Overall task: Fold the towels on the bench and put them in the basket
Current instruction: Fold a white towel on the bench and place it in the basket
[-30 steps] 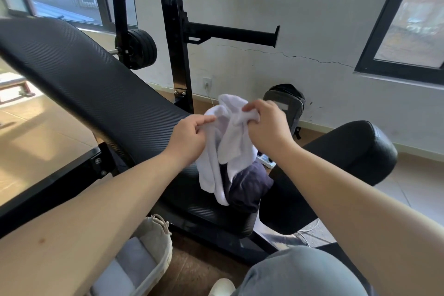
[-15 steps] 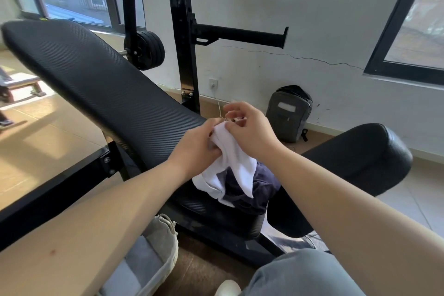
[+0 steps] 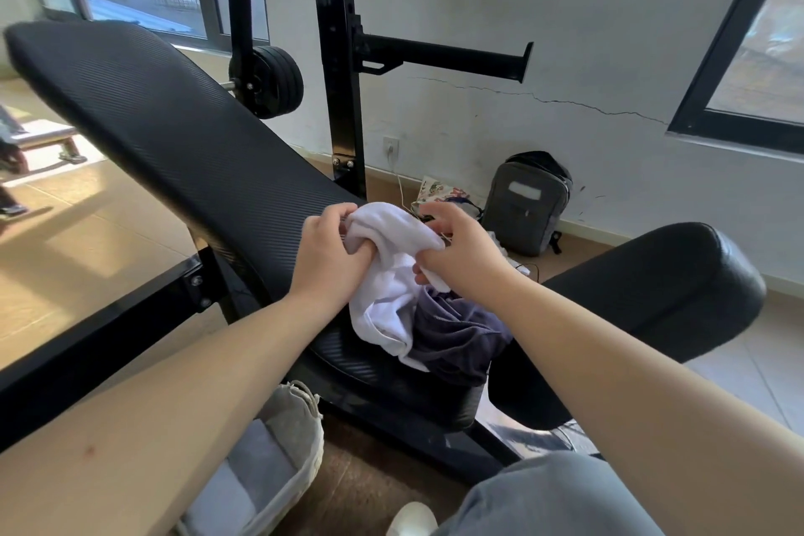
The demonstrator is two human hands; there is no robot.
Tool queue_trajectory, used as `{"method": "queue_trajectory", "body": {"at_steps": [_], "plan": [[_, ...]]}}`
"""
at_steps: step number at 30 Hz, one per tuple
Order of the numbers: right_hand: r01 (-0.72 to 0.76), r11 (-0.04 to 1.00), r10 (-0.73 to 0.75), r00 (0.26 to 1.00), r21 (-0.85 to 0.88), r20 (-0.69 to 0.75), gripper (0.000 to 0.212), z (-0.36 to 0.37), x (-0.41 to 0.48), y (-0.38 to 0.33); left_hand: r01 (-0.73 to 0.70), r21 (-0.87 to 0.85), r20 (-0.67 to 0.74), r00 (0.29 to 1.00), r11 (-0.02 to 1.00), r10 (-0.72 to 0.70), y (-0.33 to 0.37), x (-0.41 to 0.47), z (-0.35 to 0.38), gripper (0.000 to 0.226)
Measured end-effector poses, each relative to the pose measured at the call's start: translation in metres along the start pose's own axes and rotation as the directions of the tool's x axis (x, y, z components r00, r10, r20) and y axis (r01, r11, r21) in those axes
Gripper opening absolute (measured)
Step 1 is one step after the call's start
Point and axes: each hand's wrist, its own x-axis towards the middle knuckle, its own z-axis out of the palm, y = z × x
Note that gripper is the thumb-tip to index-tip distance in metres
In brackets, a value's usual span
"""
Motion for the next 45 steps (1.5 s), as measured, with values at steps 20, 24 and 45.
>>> {"method": "queue_trajectory", "body": {"at_steps": [20, 24, 45], "plan": [[0.177, 0.916, -0.257, 0.948, -0.36, -0.188, 0.048, 0.006, 0.005, -0.007, 0.188, -0.191, 0.079, 0.981, 0.963, -0.176, 0.008, -0.002, -0.025, 0.016], [0.101, 0.963, -0.179, 0.932, -0.249, -0.315, 0.028, 0.011, 0.012, -0.005, -0.008, 0.132, 0.246, 0.969, 0.991, -0.024, 0.002, -0.013, -0.036, 0.084], [0.05, 0.949, -0.08, 0.993, -0.311, -0.084, 0.052, 0.012, -0.008, -0.036, 0.114, -0.047, 0.159, 0.982, 0.992, -0.105, 0.015, -0.022, -0.068, 0.04]]}}
